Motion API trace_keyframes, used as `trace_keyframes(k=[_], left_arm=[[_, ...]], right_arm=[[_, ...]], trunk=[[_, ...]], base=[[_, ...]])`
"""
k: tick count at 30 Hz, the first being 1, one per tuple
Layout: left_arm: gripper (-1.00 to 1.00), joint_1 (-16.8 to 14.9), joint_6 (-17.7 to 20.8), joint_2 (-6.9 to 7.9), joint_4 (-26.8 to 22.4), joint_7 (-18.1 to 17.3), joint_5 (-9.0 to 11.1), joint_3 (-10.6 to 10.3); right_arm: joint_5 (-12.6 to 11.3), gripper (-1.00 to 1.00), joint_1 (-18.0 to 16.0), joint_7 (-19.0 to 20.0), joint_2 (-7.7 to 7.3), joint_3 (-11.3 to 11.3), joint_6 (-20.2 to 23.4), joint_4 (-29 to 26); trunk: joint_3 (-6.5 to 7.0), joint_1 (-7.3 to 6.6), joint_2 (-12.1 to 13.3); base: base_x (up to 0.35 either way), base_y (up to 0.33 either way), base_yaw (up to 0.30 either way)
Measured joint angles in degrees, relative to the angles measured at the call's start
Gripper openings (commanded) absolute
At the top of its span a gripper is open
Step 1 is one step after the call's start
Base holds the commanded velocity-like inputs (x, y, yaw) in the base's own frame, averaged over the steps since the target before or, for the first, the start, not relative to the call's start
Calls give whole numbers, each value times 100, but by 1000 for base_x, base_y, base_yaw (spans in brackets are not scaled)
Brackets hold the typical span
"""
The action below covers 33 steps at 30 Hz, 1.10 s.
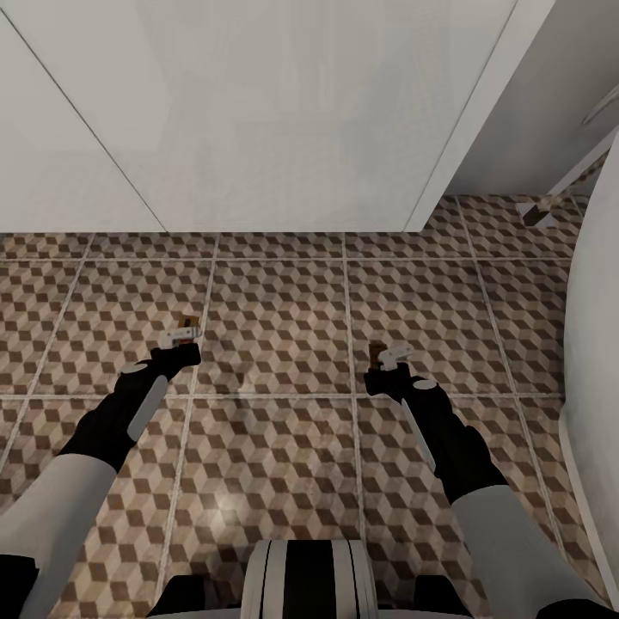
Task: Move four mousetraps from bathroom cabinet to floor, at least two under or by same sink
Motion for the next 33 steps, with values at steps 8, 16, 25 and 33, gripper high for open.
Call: trace_keyframes(k=[8, 16, 25, 33], left_arm=[[-100, 98, -7, -60, -33, -6, 1, -3], [-100, 105, -8, -68, -203, -11, 1, 4], [-100, 106, -8, -169, -338, -23, 7, -2], [-100, 106, 28, -215, -305, 4, 8, -5]], right_arm=[[7, -100, -5, -5, -38, -39, -320, -40], [9, -100, -54, -21, -37, -43, -441, -135], [323, -100, -82, -25, -33, -41, -776, -153], [650, -100, -102, -18, -44, -42, -1009, -158]], trunk=[[0, 0, 0], [0, 0, 0], [0, 0, 0], [0, 0, 0]], base=[[0, 0, 0], [0, 0, 0], [0, 0, 0], [0, 0, 0]])
